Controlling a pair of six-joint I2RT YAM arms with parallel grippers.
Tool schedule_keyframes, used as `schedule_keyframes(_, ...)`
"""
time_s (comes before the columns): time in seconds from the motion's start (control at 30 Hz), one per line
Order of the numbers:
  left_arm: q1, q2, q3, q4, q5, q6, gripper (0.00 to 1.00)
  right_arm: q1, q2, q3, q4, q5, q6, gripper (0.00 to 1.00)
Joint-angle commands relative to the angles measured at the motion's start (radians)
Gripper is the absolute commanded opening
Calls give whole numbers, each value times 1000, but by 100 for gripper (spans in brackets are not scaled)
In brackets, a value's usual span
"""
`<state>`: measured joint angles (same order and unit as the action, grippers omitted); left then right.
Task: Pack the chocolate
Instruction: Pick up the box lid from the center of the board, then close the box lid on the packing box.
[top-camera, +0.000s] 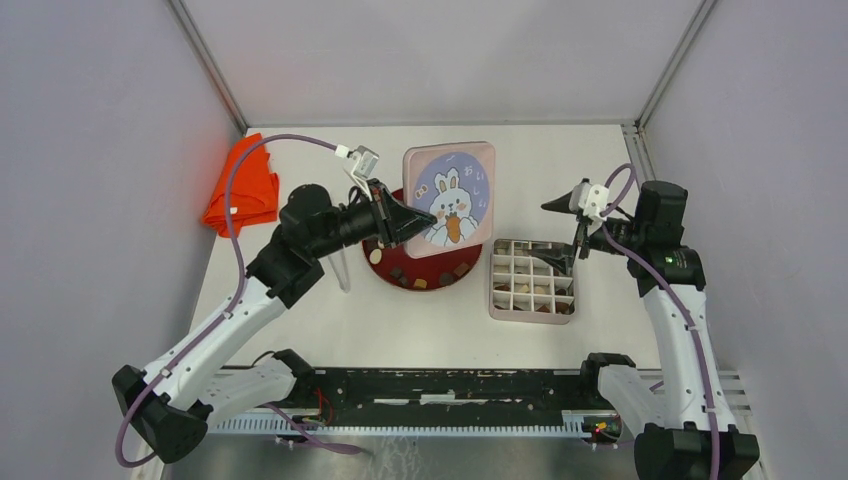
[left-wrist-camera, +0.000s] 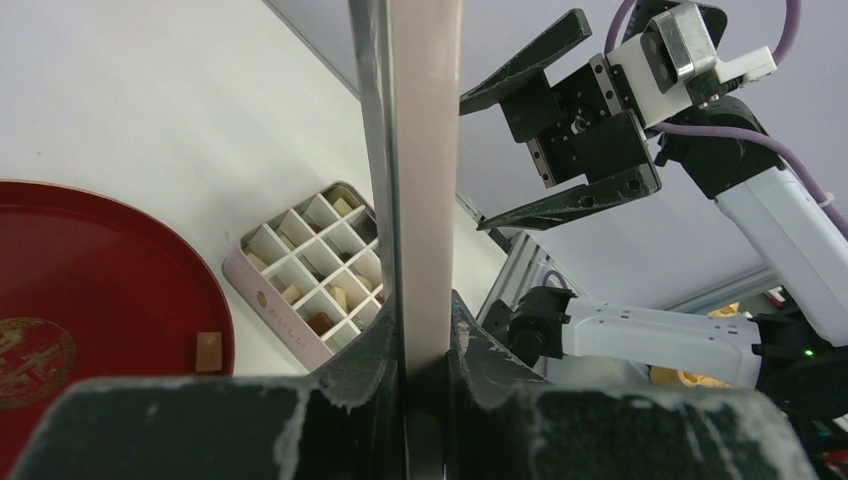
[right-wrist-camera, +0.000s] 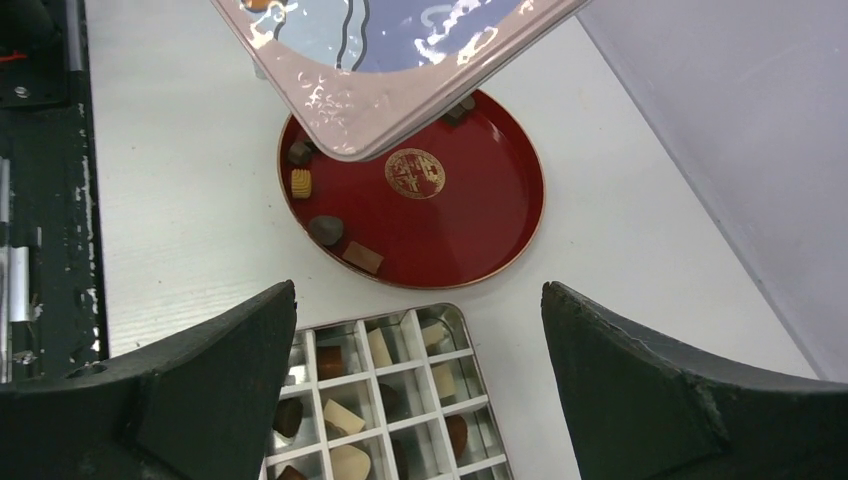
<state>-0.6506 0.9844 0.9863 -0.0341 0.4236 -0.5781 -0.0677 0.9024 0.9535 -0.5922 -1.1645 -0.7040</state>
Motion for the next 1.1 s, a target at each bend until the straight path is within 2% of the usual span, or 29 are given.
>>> schedule_keyframes(0.0, 6, -17, -6, 105, 71, -114, 2, -3, 9, -4, 55, -97, 90, 98)
schedule_keyframes(0.2, 6, -10, -35, 188, 108, -218, 2, -1, 42, -5, 70, -92, 138, 98)
schedule_keyframes(0.43, 6, 33, -120, 461, 151, -404, 2, 47, 99, -17, 51, -103, 96, 98)
schedule_keyframes(0.8, 6, 24, -165, 461, 127, -399, 2, 56, 173, 50, 14, -111, 48, 98)
schedule_keyframes(1.07, 7, 36, -164, 462, 139, -382, 2, 56, 152, 24, 28, -96, 61, 98)
